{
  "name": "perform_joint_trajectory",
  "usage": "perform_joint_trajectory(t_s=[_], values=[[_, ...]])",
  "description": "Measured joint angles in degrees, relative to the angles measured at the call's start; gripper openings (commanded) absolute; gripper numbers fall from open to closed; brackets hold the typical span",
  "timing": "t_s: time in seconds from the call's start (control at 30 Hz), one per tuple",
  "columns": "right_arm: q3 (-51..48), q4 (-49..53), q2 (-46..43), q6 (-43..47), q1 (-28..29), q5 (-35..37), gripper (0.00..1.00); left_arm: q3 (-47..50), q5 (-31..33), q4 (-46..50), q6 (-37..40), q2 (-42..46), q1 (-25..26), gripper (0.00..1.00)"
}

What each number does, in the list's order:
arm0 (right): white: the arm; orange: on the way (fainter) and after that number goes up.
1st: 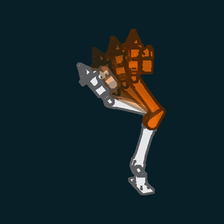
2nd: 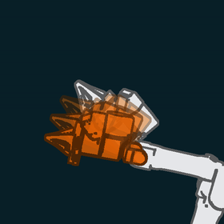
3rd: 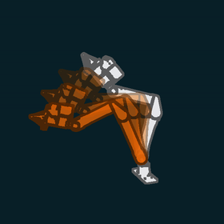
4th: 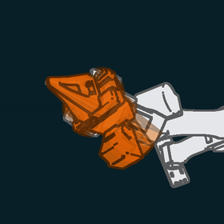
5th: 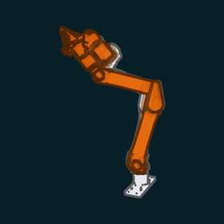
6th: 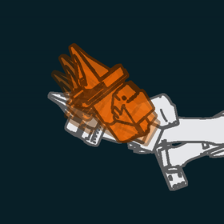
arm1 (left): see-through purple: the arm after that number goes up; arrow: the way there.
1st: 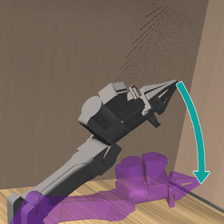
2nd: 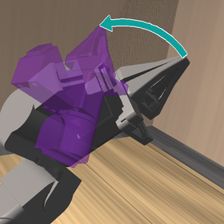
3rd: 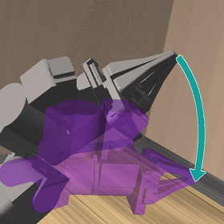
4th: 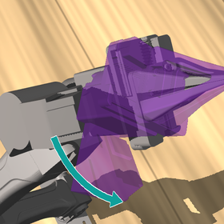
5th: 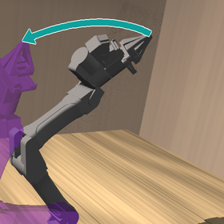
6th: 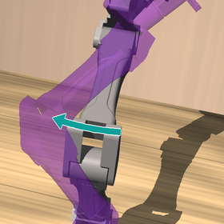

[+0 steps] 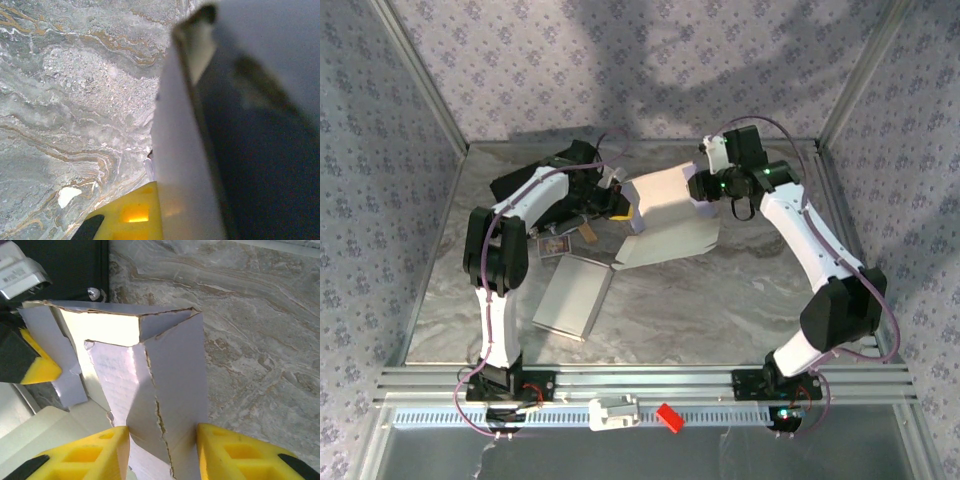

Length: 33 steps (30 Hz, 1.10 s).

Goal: Fold the paper box

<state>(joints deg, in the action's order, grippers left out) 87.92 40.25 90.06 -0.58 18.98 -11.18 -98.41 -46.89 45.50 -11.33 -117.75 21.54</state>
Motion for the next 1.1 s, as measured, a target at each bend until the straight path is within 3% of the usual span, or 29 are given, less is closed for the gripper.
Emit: perform_joint_trajectory(t_s=[0.37, 0.53, 0.9, 1.1], values=[[1.60, 3.21, 2.43, 1.70, 1.40, 6.08, 0.44, 0.00, 0.02, 0.81, 0.39, 0.00, 0.39, 0.00], [1.92, 4.00, 4.28, 1.68, 1.84, 9.05, 0.32, 0.00, 0.96, 1.36, 0.39, 0.00, 0.66, 0.00], [2.67, 5.57, 6.08, -1.53, 5.49, 22.49, 0.11, -0.02, 2.95, 2.38, 0.13, 0.00, 2.10, 0.00], [2.64, 5.73, 7.06, -2.67, 5.60, 24.52, 0.06, -0.02, 3.69, 2.56, -0.35, 0.00, 2.49, 0.00]])
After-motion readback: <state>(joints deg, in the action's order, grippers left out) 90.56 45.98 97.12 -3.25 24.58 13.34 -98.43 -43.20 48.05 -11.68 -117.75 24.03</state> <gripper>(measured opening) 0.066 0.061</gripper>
